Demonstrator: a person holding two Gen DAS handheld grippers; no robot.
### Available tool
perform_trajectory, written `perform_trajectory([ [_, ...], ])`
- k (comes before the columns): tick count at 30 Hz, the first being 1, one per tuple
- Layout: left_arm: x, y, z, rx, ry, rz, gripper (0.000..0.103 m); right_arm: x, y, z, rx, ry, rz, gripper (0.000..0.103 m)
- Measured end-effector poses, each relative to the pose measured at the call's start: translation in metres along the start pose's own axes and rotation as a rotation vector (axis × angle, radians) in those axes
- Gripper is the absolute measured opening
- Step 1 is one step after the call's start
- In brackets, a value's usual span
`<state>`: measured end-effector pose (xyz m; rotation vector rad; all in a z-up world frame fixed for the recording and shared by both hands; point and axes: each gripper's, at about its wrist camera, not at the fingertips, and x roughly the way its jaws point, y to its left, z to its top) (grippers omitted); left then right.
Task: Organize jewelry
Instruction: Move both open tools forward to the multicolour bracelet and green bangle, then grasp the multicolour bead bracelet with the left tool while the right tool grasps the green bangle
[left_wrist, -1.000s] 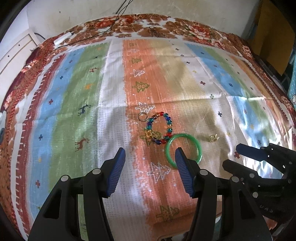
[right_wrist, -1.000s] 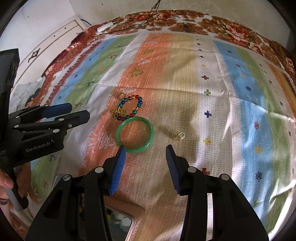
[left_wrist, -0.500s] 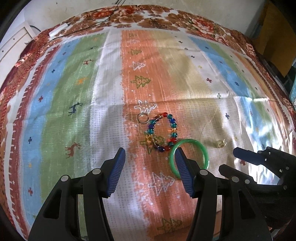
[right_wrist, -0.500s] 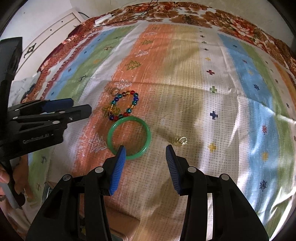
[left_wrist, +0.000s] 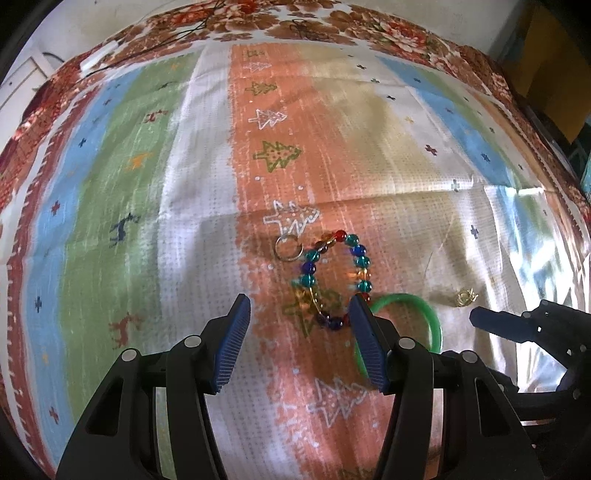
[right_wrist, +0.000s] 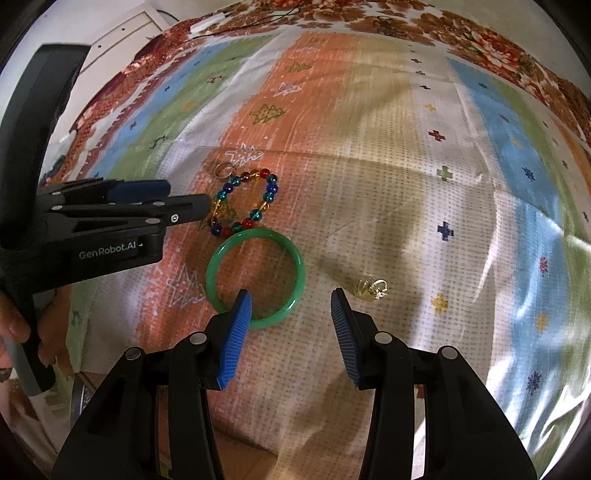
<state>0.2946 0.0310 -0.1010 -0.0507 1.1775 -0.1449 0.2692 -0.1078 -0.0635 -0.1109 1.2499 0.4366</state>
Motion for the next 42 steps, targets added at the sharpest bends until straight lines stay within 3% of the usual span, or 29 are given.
perform_trajectory([
  [4, 0.011, 0.003, 0.003, -0.020, 0.036, -0.037, 0.056, 0.007, -0.002, 0.003, 0.003, 0.014, -0.004, 0.045],
  [14, 0.028, 0.007, 0.013, 0.017, 0.043, -0.008, 0.049, 0.022, -0.003, 0.008, -0.010, 0.032, -0.017, 0.045],
  [21, 0.035, -0.004, 0.010, 0.110, 0.033, 0.083, 0.041, 0.032, -0.001, 0.009, -0.023, 0.032, -0.037, 0.045],
  [25, 0.035, -0.001, 0.010, 0.112, 0.034, 0.099, 0.032, 0.033, -0.001, 0.009, -0.027, 0.031, -0.060, 0.035],
  [29, 0.035, 0.003, 0.011, 0.101, 0.043, 0.118, 0.010, 0.033, -0.003, 0.010, -0.023, 0.033, -0.059, 0.018],
  [30, 0.034, 0.004, 0.012, 0.096, 0.046, 0.116, 0.010, 0.033, -0.003, 0.010, -0.026, 0.034, -0.057, 0.011],
  [31, 0.034, 0.004, 0.012, 0.094, 0.048, 0.116, 0.010, 0.033, -0.002, 0.010, -0.030, 0.033, -0.059, 0.010],
  [42, 0.015, 0.009, 0.012, 0.056, 0.035, 0.099, 0.009, 0.022, 0.006, 0.007, -0.059, 0.021, -0.057, 0.008],
])
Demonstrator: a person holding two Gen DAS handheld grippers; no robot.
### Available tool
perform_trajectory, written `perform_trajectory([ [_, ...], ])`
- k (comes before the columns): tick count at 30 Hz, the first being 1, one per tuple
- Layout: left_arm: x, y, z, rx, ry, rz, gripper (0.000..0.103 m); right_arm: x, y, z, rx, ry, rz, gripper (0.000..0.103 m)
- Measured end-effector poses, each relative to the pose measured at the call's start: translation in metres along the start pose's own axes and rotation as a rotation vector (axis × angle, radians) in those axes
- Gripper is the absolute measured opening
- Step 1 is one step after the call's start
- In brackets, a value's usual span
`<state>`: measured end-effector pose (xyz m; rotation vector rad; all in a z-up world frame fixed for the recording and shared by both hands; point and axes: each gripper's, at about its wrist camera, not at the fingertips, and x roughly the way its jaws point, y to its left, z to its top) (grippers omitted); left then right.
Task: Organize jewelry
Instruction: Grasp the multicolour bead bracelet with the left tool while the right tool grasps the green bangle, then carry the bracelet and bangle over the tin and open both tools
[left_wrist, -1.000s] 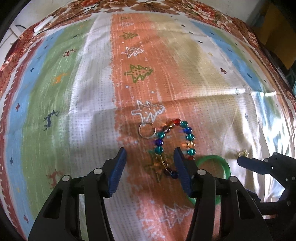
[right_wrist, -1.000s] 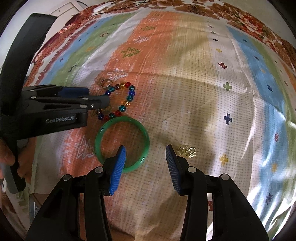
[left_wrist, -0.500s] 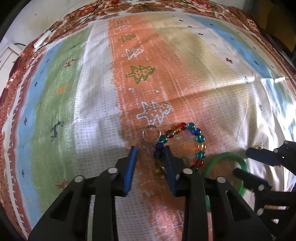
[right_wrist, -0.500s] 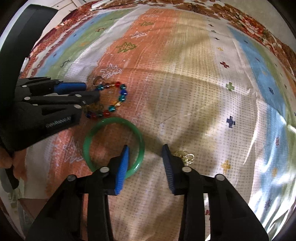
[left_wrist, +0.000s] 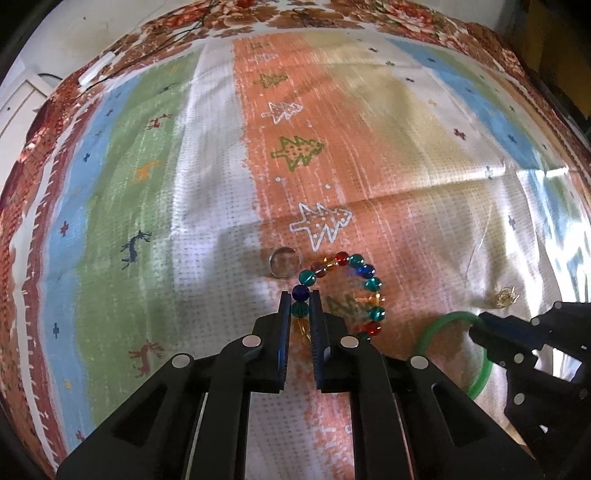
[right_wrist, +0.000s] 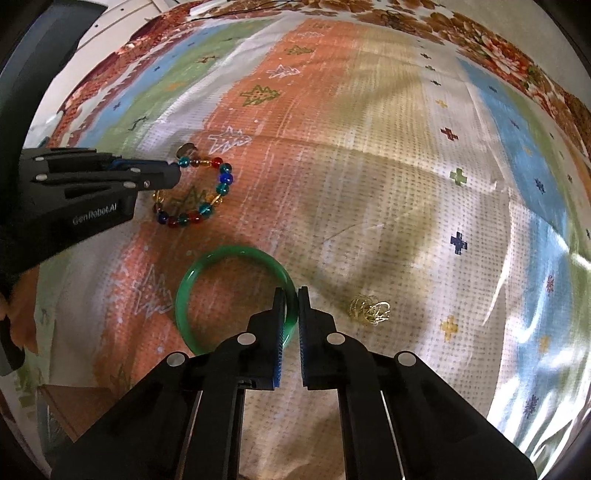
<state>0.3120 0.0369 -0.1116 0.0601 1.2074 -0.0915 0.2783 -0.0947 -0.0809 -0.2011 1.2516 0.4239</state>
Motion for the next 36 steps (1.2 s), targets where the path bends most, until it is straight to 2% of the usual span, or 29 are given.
perform_trajectory([
  [18, -0.042, 0.012, -0.004, -0.072, -0.078, -0.060, 0.009, -0.025, 0.007, -0.005, -0.003, -0.050, 0.017, 0.008],
  [31, -0.076, 0.001, -0.015, -0.074, -0.134, -0.092, 0.009, -0.052, 0.009, -0.011, -0.003, -0.106, 0.018, 0.009],
  [36, -0.088, -0.007, -0.020, -0.056, -0.157, -0.082, 0.009, -0.063, 0.008, -0.016, 0.002, -0.127, 0.021, 0.009],
])
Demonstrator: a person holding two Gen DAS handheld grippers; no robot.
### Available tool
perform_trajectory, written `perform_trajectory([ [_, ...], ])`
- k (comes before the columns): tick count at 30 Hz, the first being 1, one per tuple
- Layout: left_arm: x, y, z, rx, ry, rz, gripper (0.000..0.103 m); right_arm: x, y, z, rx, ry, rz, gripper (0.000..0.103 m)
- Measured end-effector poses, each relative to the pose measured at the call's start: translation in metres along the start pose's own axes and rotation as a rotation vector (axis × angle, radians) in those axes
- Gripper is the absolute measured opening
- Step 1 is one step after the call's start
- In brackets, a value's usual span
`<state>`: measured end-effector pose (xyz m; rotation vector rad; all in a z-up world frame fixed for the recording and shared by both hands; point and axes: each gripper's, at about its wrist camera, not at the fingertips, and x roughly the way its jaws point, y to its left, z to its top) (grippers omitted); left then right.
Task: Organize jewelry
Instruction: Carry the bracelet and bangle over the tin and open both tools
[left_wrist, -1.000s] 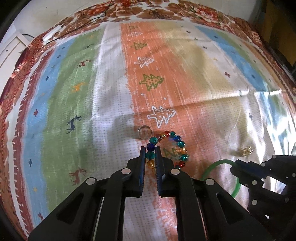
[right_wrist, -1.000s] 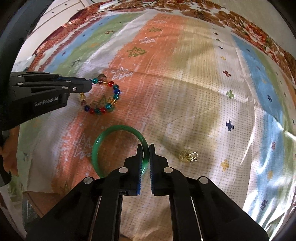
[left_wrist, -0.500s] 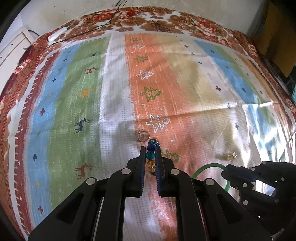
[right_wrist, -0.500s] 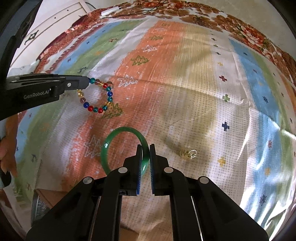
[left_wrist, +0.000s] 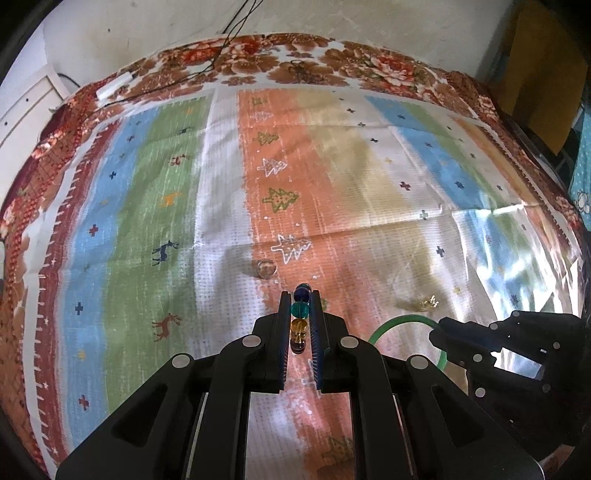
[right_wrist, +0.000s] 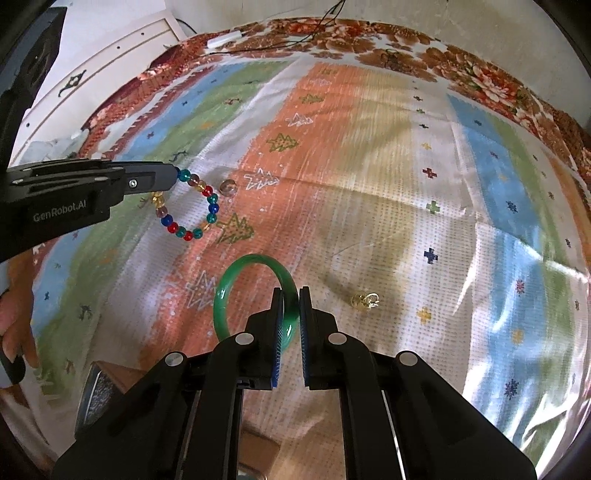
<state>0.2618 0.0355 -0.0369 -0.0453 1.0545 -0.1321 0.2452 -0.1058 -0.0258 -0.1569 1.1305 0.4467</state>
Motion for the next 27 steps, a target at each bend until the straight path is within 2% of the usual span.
perform_trajectory([
  [13, -0.037, -0.003, -0.010, -0.023, -0.069, -0.047, 0.009, -0.027, 0.007, -0.013, -0.011, -0.044, 0.015, 0.009],
  [27, -0.077, -0.016, -0.029, -0.003, -0.139, -0.106, 0.009, -0.047, 0.012, -0.024, -0.016, -0.073, 0.023, 0.009],
])
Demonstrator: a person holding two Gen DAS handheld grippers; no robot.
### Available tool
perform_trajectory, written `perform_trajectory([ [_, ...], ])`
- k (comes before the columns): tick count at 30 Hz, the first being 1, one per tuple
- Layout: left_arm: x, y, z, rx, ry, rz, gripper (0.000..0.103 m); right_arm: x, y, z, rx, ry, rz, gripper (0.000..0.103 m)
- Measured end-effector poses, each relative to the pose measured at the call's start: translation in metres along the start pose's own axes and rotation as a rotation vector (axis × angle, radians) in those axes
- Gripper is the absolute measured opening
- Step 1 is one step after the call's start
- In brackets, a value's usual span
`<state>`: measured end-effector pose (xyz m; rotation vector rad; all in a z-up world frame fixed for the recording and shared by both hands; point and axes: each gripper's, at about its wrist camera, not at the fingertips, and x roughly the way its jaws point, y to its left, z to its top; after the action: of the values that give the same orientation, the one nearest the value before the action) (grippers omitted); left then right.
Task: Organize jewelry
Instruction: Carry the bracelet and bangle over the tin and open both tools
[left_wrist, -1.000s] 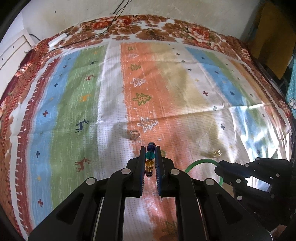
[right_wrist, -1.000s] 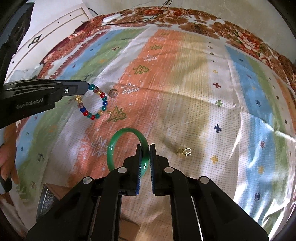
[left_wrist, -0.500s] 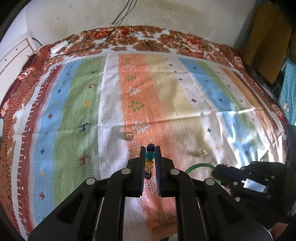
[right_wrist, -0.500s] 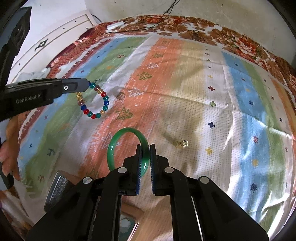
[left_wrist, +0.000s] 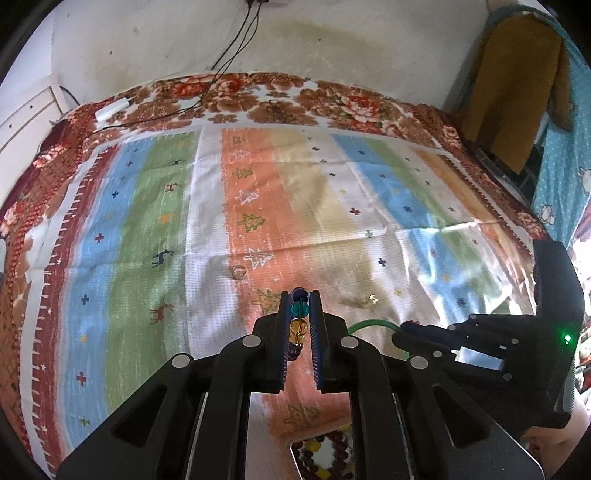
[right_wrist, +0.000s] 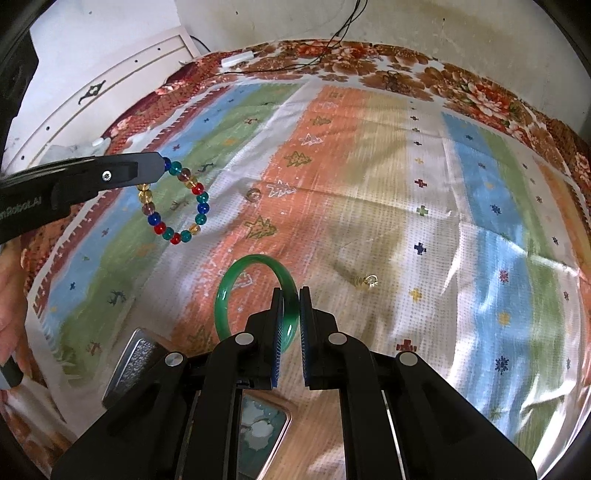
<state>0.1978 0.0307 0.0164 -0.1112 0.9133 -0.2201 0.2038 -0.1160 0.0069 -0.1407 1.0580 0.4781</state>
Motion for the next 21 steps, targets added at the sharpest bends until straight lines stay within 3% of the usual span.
perform_trajectory([
  [21, -0.046, -0.013, -0.033, 0.032, -0.067, -0.035, 0.010, -0.033, 0.003, -0.017, 0.007, -0.049, 0.038, 0.009],
])
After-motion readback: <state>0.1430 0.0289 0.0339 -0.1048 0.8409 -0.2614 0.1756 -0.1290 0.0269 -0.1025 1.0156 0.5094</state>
